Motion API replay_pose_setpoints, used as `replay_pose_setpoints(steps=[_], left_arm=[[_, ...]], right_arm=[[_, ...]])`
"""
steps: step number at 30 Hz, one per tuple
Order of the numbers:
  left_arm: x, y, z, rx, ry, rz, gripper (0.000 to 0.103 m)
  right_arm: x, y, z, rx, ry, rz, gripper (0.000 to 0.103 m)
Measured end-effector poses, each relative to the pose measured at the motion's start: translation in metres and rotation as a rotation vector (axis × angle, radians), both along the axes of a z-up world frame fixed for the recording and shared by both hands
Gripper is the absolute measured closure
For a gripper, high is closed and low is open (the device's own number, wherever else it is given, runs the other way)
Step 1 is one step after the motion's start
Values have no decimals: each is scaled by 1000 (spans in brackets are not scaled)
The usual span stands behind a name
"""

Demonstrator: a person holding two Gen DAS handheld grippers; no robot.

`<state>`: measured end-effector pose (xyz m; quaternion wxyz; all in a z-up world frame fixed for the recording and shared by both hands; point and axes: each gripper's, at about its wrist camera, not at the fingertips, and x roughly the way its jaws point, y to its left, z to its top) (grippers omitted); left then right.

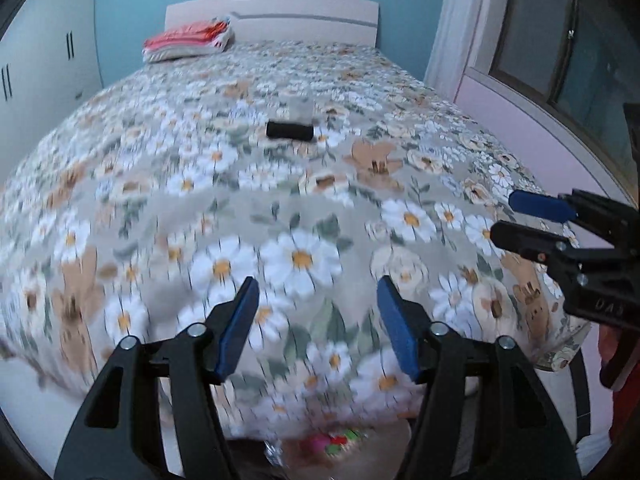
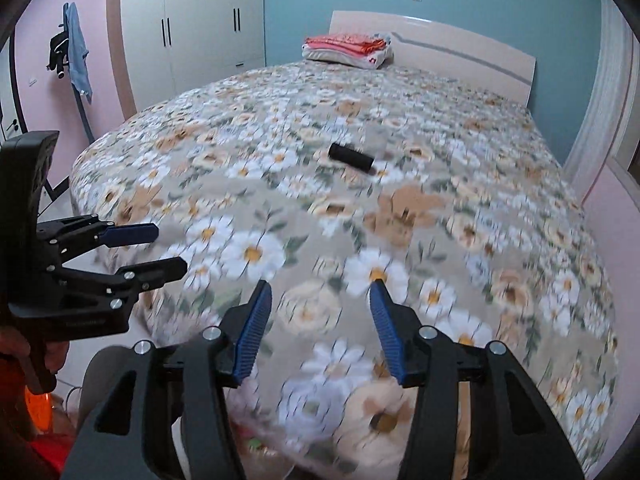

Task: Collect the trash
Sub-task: 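Raise both open tools from the bowl and move them back over the bed, then grasp the black foam roller with the left tool while the right tool grasps the clear cup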

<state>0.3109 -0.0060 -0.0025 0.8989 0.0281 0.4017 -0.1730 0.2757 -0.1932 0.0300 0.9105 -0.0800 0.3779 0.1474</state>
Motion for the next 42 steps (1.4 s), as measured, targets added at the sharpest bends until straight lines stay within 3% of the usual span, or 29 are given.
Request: replay_pose_setpoints(steps=[10, 18, 28, 37, 42], left_arm=[[76, -10, 18, 99, -91, -105, 36], [149, -24, 6, 175, -92, -233, 28], [256, -27, -15, 112, -10, -413, 26], [327, -50, -53, 195, 2, -501, 26], [360, -58, -69, 190, 18, -547, 26]], right_arm=[[87, 1, 12, 24, -3, -23, 48], [166, 2, 8, 65, 35, -52, 44], [277, 0, -26, 106, 103, -106, 41], [363, 2, -66, 115, 158, -109, 40], [396, 3, -86, 148, 192, -104, 40]])
